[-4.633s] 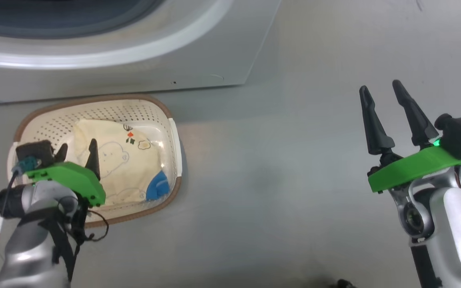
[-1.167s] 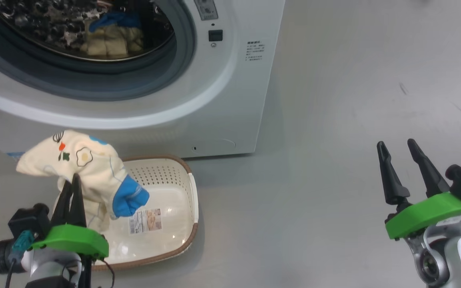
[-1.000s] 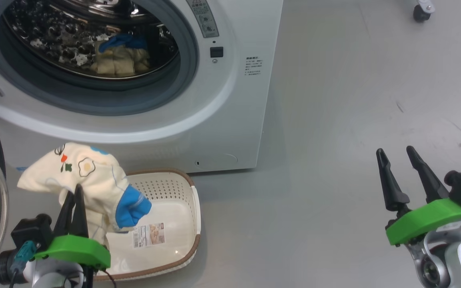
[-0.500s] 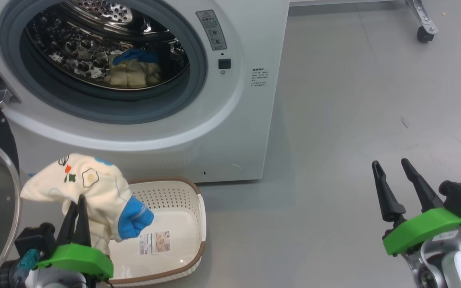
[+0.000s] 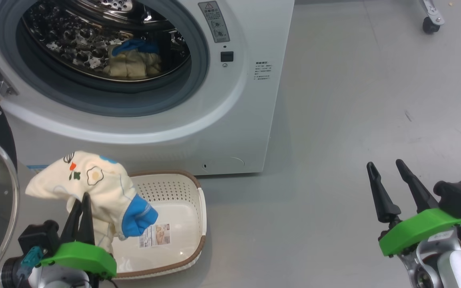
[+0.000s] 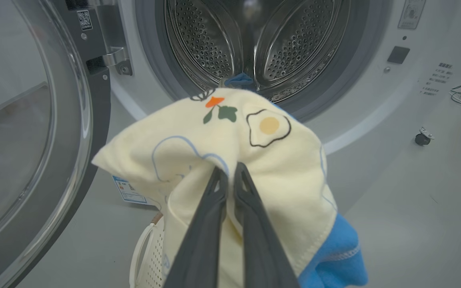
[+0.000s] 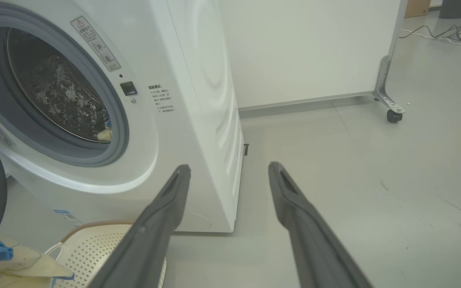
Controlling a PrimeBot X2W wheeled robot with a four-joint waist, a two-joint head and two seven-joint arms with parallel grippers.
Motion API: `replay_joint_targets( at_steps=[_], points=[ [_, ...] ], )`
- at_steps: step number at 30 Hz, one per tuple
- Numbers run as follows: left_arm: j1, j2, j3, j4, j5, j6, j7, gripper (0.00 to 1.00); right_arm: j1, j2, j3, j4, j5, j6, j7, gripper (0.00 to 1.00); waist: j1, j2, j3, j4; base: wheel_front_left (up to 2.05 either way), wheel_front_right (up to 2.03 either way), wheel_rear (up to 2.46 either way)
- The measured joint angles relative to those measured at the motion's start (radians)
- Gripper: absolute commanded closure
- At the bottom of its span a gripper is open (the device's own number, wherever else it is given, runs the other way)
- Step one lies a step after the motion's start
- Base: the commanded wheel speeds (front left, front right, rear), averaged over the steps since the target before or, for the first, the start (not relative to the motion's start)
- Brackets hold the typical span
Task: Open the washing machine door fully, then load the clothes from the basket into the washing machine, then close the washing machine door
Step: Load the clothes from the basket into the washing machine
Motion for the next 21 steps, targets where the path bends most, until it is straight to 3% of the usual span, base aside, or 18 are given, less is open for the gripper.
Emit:
replay_joint_targets(
  at_steps=[9,21],
  points=[
    [-0.044,0.007,-0.006,-0.004,0.000,0.005,0.020,1.00,-0.010,0.001,0.010,0.002,0.009,0.000,-0.002,0.00,0.0000,0.0000,0.031,-0.017,0.00,0.00,0.00],
    [-0.277,0.063,-0.027,0.079,-0.020,-0.020,0.185,1.00,-0.086,0.021,0.058,0.031,0.024,0.000,-0.045,0.00,0.0000,0.0000,0.133,-0.110,0.00,0.00,0.00]
  ],
)
